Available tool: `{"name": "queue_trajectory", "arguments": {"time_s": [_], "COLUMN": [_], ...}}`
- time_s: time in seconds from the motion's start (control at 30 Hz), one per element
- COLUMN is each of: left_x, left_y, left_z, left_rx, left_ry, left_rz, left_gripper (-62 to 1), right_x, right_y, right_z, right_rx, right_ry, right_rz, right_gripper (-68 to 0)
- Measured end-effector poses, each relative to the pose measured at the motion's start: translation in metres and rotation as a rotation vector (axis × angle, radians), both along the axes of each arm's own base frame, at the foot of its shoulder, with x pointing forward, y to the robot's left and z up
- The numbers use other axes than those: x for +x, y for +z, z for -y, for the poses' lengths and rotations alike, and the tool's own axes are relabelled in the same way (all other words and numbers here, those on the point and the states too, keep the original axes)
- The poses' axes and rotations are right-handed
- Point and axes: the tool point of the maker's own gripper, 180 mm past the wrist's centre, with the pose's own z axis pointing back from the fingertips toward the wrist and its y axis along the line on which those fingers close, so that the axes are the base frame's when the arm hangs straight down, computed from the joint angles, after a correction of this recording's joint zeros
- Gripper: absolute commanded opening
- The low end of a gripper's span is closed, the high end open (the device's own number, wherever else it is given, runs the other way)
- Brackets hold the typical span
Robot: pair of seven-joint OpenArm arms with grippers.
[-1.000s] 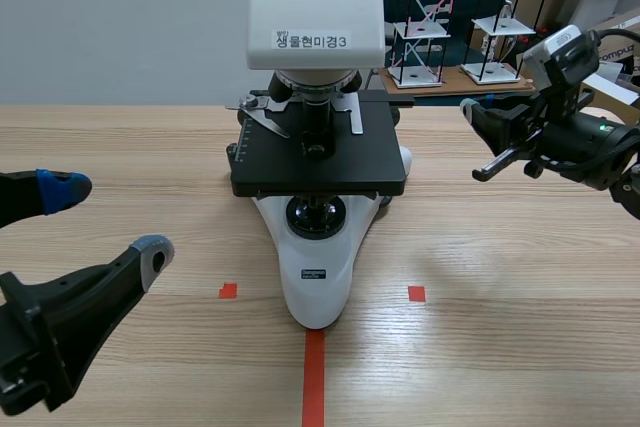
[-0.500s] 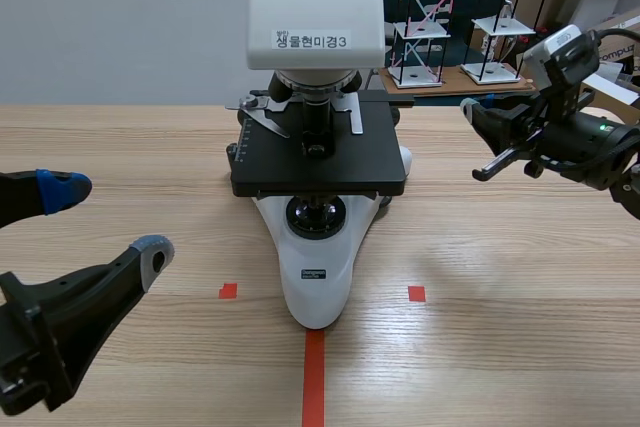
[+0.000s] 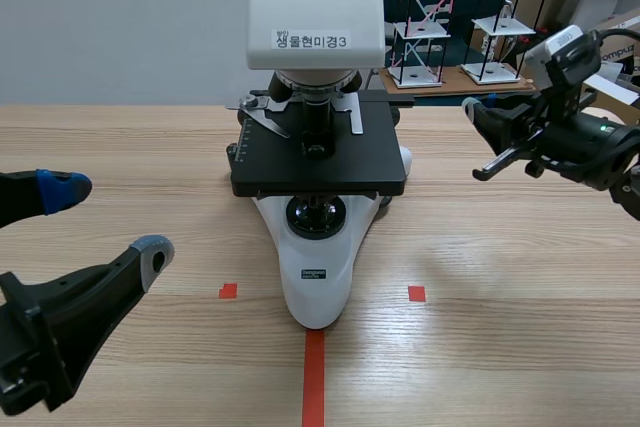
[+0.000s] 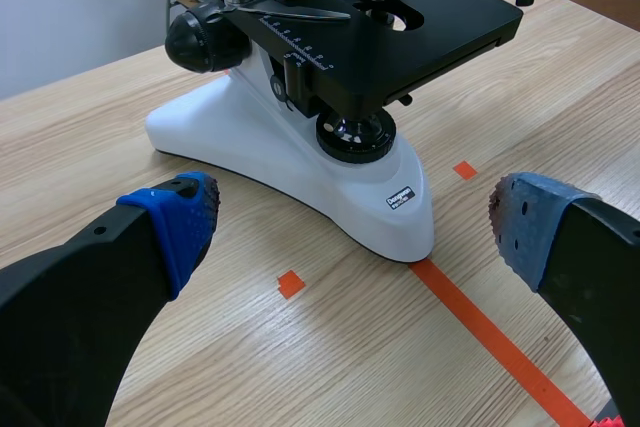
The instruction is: Return to the home posture
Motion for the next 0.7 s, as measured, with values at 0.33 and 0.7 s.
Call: {"name": "queue_trajectory", "arguments": {"time_s": [0.33, 0.7], "left_x": [0.0, 0.0], "left_y": [0.0, 0.0], "left_z": [0.0, 0.0], "left_rx": [0.0, 0.0], "left_ry": [0.0, 0.0], "left_rz": [0.0, 0.0], "left_gripper": [-4.1, -4.1], "right_x": [-0.036, -0.095], "right_y": [-0.019, 0.012], "right_z": [-0.004, -0.008], "right_rx": [0.001, 0.101], "right_ry": [-0.003, -0.073], "right_rz": [0.011, -0.043], "right_gripper": [-33.3, -11.0]}}
